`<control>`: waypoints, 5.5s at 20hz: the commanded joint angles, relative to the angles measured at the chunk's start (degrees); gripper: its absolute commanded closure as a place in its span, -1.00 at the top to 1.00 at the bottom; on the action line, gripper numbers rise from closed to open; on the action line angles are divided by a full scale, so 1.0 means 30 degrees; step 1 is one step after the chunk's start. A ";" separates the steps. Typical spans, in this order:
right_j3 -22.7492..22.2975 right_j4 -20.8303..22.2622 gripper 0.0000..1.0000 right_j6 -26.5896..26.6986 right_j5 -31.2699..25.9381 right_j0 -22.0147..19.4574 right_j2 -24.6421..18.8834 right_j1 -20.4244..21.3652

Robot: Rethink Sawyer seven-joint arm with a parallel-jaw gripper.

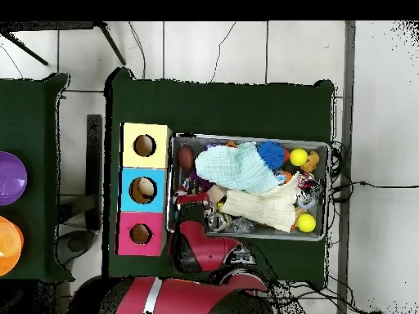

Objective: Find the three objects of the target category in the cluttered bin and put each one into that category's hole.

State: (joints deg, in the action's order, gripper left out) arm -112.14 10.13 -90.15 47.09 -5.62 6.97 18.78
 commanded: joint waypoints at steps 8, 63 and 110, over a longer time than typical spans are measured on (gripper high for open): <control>0.2271 0.0626 -1.00 -0.2229 -0.2788 -0.0452 -0.0606 -0.0978; -0.5188 -0.1909 -1.00 -0.6735 -1.3862 -0.2677 -0.8120 1.4890; -0.1420 -0.3767 -1.00 -0.5524 -0.4088 0.0851 -0.4319 0.8002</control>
State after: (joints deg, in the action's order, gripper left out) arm -122.05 3.56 -97.83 32.51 -5.47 -7.33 45.40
